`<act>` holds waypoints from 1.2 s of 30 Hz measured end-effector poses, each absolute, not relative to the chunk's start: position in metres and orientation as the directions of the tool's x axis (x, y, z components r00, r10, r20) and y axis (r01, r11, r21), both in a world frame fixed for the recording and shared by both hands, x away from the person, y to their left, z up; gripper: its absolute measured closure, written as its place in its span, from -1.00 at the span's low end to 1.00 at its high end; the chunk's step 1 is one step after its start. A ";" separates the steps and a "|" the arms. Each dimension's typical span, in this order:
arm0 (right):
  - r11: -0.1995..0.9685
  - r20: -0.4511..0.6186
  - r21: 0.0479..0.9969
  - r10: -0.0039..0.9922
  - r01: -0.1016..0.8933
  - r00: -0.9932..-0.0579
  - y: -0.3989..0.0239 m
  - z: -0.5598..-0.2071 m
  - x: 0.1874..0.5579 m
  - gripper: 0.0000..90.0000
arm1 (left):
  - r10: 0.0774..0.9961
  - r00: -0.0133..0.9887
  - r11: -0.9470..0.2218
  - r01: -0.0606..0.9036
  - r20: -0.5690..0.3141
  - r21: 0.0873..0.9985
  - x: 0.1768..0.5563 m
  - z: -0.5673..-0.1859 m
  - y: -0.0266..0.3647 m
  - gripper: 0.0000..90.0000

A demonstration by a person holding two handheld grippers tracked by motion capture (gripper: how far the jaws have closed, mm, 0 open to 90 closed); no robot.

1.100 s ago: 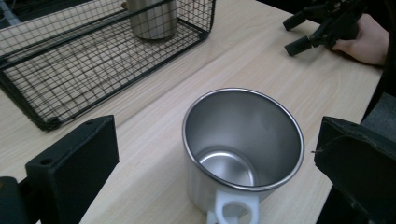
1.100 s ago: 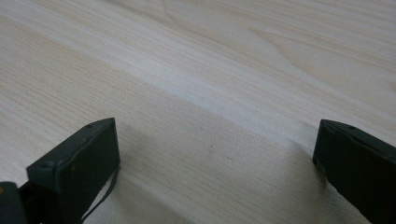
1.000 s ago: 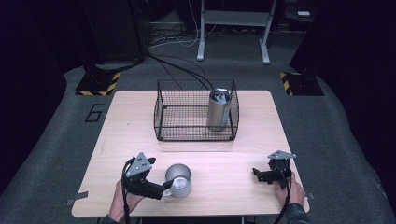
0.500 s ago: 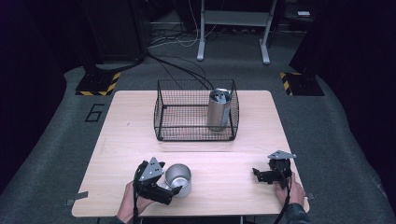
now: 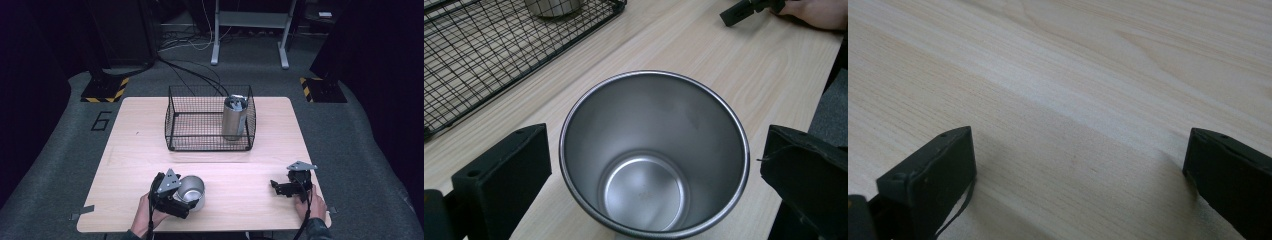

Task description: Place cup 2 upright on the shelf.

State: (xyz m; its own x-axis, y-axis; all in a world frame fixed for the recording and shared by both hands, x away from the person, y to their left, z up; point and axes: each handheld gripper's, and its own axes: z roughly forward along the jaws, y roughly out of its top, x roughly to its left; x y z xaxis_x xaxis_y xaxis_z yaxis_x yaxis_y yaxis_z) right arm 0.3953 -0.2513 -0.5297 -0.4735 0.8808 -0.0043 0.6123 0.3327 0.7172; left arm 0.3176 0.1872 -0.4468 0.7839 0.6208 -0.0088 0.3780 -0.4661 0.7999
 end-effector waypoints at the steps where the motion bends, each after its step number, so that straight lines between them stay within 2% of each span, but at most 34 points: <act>1: 0.333 -0.004 0.717 0.881 0.612 -0.473 -0.251 -0.530 0.395 -1.00 | 0.621 0.784 -0.469 0.374 -0.002 0.800 0.318 -0.448 0.187 -1.00; 16: 0.333 -0.005 0.720 0.880 0.609 -0.476 -0.251 -0.530 0.396 -1.00 | 0.626 0.780 -0.484 0.390 -0.001 0.784 0.325 -0.460 0.177 -1.00; 17: 0.333 -0.005 0.720 0.880 0.609 -0.476 -0.251 -0.530 0.396 -1.00 | 0.626 0.780 -0.484 0.390 -0.001 0.784 0.325 -0.460 0.177 -0.91; 36: 0.331 0.000 0.718 0.880 0.612 -0.475 -0.251 -0.530 0.395 -1.00 | 0.638 0.770 -0.502 0.393 0.022 0.771 0.324 -0.466 0.174 -0.86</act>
State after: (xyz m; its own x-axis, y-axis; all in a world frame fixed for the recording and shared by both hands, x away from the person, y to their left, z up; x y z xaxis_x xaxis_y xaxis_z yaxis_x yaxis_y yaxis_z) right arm 0.3954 -0.2513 -0.5298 -0.4751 0.8799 -0.0001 0.6120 0.3306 0.7184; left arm 0.3243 0.1740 -0.4657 0.7701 0.6375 0.0221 0.3931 -0.5016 0.7706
